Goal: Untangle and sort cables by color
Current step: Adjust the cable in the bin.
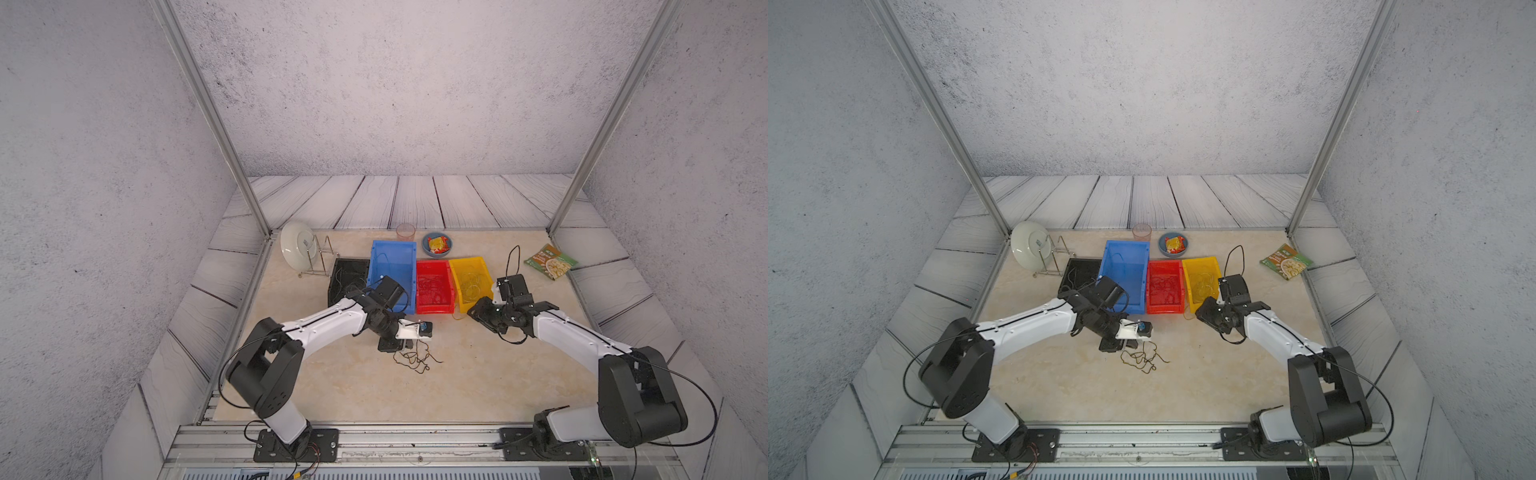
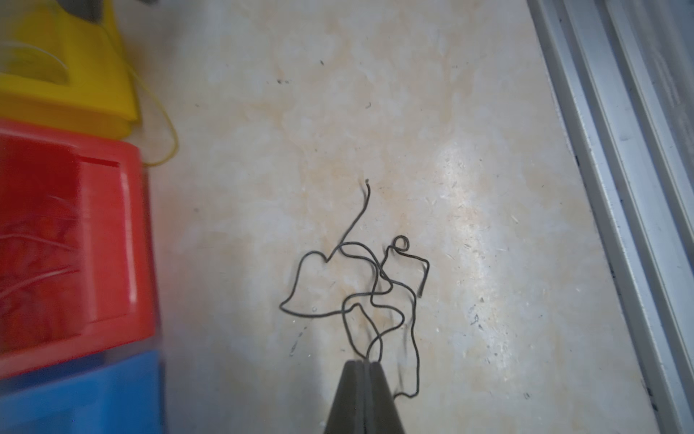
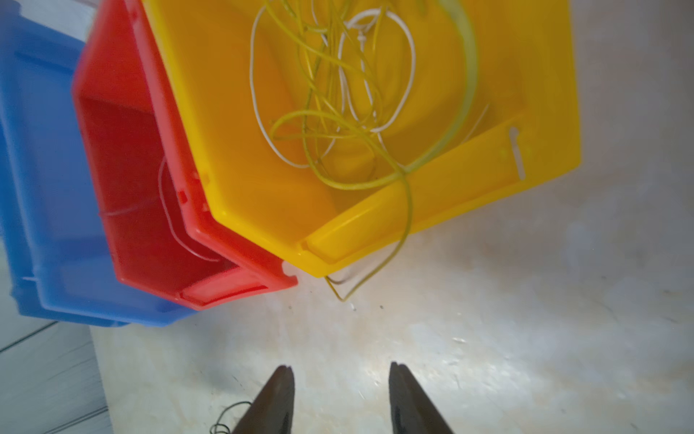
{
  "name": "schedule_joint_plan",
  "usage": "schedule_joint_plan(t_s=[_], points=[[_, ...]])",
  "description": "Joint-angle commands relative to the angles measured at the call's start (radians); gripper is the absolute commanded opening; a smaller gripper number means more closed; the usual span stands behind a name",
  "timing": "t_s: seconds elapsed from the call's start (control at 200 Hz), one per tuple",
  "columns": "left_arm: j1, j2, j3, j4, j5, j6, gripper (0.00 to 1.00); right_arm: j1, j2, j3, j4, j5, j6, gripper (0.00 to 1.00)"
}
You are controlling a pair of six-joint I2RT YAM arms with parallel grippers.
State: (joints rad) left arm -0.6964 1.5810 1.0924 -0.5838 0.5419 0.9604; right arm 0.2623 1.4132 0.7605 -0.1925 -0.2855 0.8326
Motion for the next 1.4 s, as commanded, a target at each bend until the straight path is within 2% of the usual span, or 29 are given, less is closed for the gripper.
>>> schedule_joint_plan(t_s=[0.0, 0.115, 0.215, 0.355, 0.39, 0.465, 0.495, 0.56, 0.641, 0.796, 0.861, 0.966, 1.116, 1.216, 1.326, 1.391], points=[[0.057, -0.066, 0.069, -0.143, -0.002, -0.015, 0.0, 0.005, 0.053, -0.034, 0.213, 0.022, 0.12, 0.43], [0.145, -0.105, 0.105, -0.221, 0.064, -0.022, 0.0, 0.005, 0.09, -0.068, 0.278, 0.06, 0.121, 0.41], [0.161, -0.128, 0.086, -0.235, 0.066, -0.016, 0.01, 0.008, 0.125, -0.096, 0.327, 0.043, 0.138, 0.4], [0.16, -0.127, 0.037, -0.16, 0.09, -0.093, 0.39, 0.016, 0.152, -0.107, 0.352, 0.046, 0.145, 0.37], [0.16, -0.126, 0.023, -0.138, 0.107, -0.104, 0.45, 0.016, 0.159, -0.106, 0.357, 0.05, 0.143, 0.36], [0.16, -0.117, -0.01, -0.088, 0.139, -0.105, 0.56, 0.019, 0.18, -0.117, 0.401, 0.065, 0.145, 0.26], [0.157, -0.111, -0.022, -0.067, 0.144, -0.113, 0.59, 0.02, 0.188, -0.123, 0.427, 0.068, 0.148, 0.18], [0.154, -0.098, -0.049, -0.021, 0.151, -0.133, 0.6, 0.019, 0.188, -0.131, 0.456, 0.076, 0.155, 0.0], [0.144, -0.083, -0.073, 0.024, 0.151, -0.144, 0.63, 0.021, 0.151, -0.129, 0.434, 0.083, 0.152, 0.0], [0.091, -0.035, -0.127, 0.14, 0.086, -0.142, 0.67, 0.026, -0.019, -0.098, 0.23, 0.132, 0.113, 0.0], [0.041, 0.006, -0.108, 0.146, 0.008, -0.144, 0.67, 0.025, -0.091, -0.064, 0.137, 0.15, 0.087, 0.0], [-0.01, 0.077, -0.072, 0.172, -0.033, -0.191, 0.68, 0.026, -0.128, 0.03, 0.011, 0.151, 0.005, 0.0], [-0.063, 0.171, -0.01, 0.162, -0.162, -0.238, 0.7, 0.023, -0.058, 0.185, -0.058, 0.199, -0.123, 0.0], [-0.073, 0.187, -0.006, 0.17, -0.185, -0.245, 0.8, 0.018, 0.038, 0.266, -0.012, 0.221, -0.197, 0.0], [-0.094, 0.213, 0.004, 0.16, -0.195, -0.232, 0.79, 0.008, 0.172, 0.37, -0.016, 0.209, -0.255, 0.0], [-0.105, 0.227, 0.005, 0.157, -0.203, -0.22, 0.75, 0.0, 0.246, 0.441, -0.063, 0.201, -0.275, 0.0]])
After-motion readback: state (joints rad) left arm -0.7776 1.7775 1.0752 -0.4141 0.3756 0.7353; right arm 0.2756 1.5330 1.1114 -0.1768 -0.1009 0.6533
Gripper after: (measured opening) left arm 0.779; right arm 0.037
